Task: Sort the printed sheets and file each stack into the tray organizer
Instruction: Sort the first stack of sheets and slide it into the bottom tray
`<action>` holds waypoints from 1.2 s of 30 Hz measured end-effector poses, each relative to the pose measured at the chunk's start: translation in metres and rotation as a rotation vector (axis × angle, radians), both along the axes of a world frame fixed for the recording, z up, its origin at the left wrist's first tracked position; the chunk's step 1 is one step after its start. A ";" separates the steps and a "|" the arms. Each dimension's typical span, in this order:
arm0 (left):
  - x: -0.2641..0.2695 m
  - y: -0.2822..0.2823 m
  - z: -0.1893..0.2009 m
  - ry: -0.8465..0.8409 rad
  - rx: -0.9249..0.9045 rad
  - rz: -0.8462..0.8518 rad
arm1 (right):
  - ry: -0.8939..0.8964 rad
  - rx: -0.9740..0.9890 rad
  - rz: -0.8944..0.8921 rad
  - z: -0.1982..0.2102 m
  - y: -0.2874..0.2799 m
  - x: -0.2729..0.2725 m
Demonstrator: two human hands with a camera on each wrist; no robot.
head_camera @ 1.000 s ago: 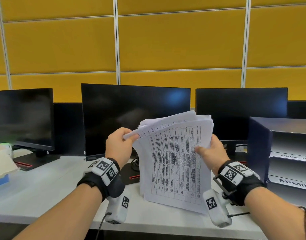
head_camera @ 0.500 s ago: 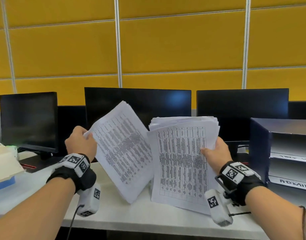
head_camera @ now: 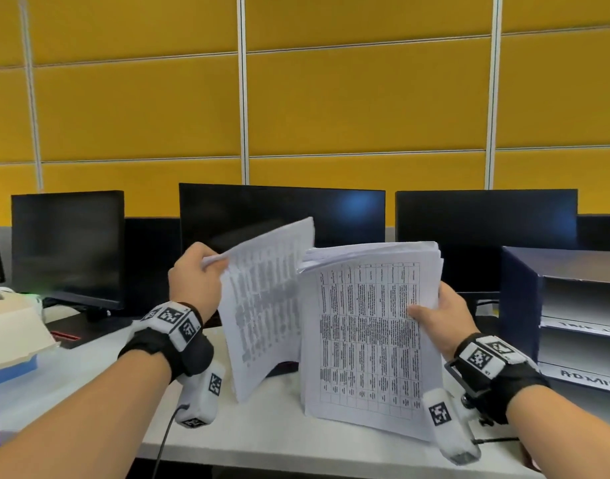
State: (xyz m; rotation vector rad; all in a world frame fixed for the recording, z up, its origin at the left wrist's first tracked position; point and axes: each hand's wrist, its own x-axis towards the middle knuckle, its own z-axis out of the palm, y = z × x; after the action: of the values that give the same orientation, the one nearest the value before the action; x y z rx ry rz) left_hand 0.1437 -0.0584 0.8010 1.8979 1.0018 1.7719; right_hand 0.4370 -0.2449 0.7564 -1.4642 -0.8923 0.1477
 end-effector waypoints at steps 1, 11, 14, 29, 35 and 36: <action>0.007 -0.002 0.000 -0.003 -0.008 -0.058 | 0.007 0.002 0.008 0.000 0.001 -0.001; 0.065 -0.023 -0.004 -0.021 -0.142 -0.468 | 0.020 0.048 0.029 -0.003 0.013 0.003; 0.074 -0.023 -0.011 -0.060 -0.252 -0.546 | 0.033 0.043 0.032 -0.005 0.013 0.006; 0.088 -0.015 -0.054 0.205 -0.421 -0.704 | 0.075 -0.007 -0.024 -0.002 0.026 0.007; 0.105 -0.031 -0.054 -0.041 -0.322 -0.649 | 0.027 0.055 0.074 0.000 0.026 -0.014; 0.105 -0.034 -0.053 -0.090 -0.312 -0.619 | 0.022 0.081 0.069 -0.001 0.025 -0.016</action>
State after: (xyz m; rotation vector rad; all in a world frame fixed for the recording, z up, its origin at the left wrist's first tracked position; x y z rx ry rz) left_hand 0.2491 -0.0923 0.7484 1.6696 0.5309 1.2457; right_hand 0.4208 -0.2198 0.7558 -1.3548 -0.9213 0.1768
